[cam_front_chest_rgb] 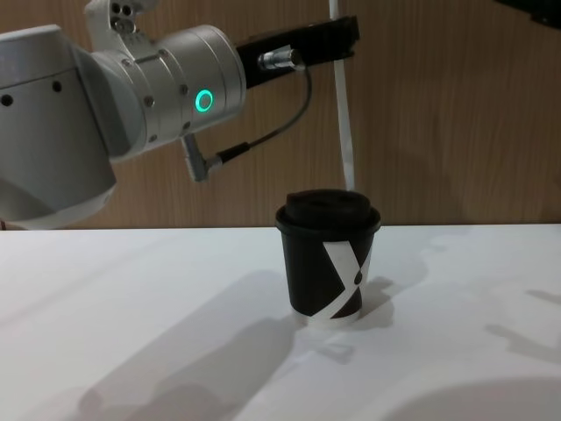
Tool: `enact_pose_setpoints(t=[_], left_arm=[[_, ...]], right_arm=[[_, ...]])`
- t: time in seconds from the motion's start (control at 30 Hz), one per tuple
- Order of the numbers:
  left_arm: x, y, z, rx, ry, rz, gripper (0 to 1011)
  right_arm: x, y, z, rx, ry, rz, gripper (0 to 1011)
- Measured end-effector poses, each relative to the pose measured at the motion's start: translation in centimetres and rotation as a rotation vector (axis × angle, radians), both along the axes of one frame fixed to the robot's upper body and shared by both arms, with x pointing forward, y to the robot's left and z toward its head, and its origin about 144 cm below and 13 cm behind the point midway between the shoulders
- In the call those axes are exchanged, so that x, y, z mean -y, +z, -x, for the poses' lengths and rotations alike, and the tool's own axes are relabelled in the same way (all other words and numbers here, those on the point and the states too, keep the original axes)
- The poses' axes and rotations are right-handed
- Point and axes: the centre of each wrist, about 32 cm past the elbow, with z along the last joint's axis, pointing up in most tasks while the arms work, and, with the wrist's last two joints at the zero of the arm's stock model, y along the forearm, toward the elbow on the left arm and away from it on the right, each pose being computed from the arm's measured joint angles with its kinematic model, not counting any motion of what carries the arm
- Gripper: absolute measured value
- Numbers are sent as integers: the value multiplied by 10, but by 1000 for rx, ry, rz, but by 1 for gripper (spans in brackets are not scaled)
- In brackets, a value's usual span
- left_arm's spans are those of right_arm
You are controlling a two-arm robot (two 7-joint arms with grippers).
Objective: Pick up the straw with one hand, pass it to the other hand, and insert it into the cup.
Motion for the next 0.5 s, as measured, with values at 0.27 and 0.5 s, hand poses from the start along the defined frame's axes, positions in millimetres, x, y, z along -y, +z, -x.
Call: enact_pose_setpoints(t=[0.27, 0.5], left_arm=[[0, -1, -1, -8, 1, -7, 10], [-1, -3, -3, -14, 2, -11, 11]], right_arm=[[0, 0, 0, 0, 0, 0, 1001], [0, 0, 0, 0, 0, 0, 1001]])
